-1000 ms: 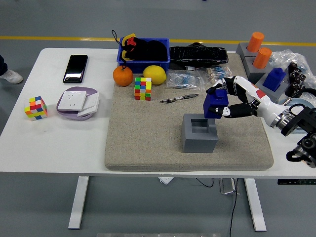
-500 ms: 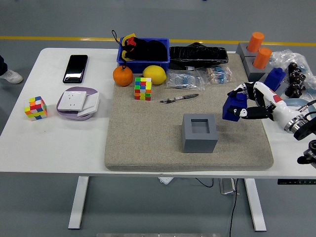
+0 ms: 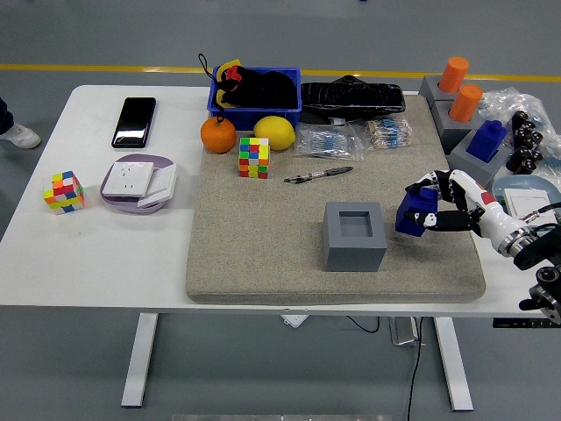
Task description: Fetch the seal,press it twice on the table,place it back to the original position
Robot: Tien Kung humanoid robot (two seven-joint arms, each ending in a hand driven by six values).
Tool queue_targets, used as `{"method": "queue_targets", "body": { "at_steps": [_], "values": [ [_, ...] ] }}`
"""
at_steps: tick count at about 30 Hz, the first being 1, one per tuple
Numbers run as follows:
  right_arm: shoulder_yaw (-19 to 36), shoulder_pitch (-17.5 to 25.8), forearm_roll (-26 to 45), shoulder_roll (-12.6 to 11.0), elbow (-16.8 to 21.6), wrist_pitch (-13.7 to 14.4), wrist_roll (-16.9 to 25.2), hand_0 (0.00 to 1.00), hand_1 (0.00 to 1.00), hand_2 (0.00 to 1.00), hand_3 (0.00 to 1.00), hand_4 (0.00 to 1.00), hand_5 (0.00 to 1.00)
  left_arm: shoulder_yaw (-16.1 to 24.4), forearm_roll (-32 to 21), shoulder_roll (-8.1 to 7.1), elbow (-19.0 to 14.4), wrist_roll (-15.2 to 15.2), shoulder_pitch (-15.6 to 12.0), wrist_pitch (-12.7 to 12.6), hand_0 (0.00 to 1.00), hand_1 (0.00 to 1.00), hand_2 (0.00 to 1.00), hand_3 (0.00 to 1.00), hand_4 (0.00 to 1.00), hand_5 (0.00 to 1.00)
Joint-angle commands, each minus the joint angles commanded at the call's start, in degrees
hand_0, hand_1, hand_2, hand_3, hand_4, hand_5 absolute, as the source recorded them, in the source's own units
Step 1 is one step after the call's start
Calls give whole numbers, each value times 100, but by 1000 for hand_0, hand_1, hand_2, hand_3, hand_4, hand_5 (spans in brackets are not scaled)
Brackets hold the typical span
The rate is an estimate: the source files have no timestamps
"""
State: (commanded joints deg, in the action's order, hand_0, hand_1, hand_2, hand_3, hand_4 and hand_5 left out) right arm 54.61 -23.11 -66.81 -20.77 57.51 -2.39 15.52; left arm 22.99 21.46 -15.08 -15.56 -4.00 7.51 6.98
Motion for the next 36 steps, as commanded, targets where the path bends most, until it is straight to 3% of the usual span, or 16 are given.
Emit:
{"method": "queue_targets", "body": {
  "at_steps": [21, 25, 36],
  "values": [
    [-190, 52, -43, 113, -148, 34, 17, 576, 459, 447, 442, 735, 2, -15, -8, 15, 2, -1, -10, 9, 793, 747, 737, 775, 797, 475],
    [-151, 53, -56, 98, -45, 38, 10, 575, 458, 447, 441, 735, 2, -14, -10, 19, 2, -2, -11, 10, 792, 747, 737, 774, 797, 475],
    [85, 42, -141, -56, 790, 53, -47, 577, 457, 445, 437, 734, 2, 1, -8, 8, 3, 0, 4, 9, 792, 747, 737, 775, 797, 475]
  ]
}}
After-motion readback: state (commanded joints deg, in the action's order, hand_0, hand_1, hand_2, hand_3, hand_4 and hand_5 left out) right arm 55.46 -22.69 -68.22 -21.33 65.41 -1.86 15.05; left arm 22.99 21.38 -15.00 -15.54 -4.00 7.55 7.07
